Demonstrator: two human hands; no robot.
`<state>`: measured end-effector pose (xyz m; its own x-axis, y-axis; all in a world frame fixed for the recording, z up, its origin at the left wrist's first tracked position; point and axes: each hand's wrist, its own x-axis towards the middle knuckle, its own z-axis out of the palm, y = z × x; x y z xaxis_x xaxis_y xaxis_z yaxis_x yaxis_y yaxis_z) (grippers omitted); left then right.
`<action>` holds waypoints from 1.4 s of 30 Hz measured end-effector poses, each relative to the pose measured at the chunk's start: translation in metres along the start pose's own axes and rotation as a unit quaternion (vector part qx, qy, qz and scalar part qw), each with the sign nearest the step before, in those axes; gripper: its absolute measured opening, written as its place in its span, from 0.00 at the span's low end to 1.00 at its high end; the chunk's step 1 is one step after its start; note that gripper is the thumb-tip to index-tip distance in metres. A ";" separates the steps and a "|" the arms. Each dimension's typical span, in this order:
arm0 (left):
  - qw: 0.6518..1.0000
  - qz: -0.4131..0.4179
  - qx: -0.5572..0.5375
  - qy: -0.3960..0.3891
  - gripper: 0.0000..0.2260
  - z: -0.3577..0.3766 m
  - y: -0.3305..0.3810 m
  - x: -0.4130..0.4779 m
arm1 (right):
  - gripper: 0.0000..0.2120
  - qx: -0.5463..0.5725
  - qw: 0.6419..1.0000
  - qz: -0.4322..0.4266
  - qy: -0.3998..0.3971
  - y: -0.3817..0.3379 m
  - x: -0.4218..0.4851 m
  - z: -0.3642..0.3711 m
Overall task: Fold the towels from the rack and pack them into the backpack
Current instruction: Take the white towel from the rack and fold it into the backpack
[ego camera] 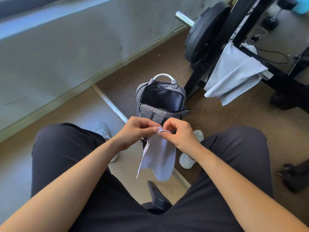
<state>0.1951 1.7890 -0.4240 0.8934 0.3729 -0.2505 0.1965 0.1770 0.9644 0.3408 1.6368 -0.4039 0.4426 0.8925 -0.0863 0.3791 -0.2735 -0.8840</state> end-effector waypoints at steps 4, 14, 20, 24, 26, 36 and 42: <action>1.000 0.006 -0.002 -0.014 0.08 -0.003 0.000 0.000 | 0.19 0.009 1.000 -0.009 -0.023 0.003 0.003 0.000; 0.988 0.037 0.146 -0.036 0.07 -0.005 -0.005 0.002 | 0.06 -0.014 1.000 0.003 -0.001 0.007 0.008 -0.018; 0.966 0.061 0.251 -0.022 0.08 -0.003 -0.012 0.003 | 0.06 0.018 0.999 -0.011 0.049 -0.002 0.004 -0.030; 0.948 0.060 0.309 -0.046 0.14 0.003 -0.021 0.005 | 0.06 0.030 0.998 -0.015 0.059 -0.008 0.000 -0.037; 0.938 0.071 0.337 -0.045 0.16 0.007 -0.022 0.006 | 0.06 0.039 0.998 -0.016 0.050 -0.010 -0.002 -0.040; 0.901 0.143 0.408 0.042 0.14 0.021 -0.025 0.014 | 0.02 0.159 0.987 -0.015 0.014 -0.019 -0.010 -0.051; 0.880 0.120 0.457 0.048 0.03 0.019 -0.030 0.019 | 0.06 0.267 0.963 0.009 0.029 -0.018 -0.010 -0.057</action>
<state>0.2136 1.7731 -0.4562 0.9237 0.3832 0.0060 0.2892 -0.7071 0.6453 0.3757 1.6124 -0.3613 0.4957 0.8636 -0.0925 -0.0950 -0.0519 -0.9941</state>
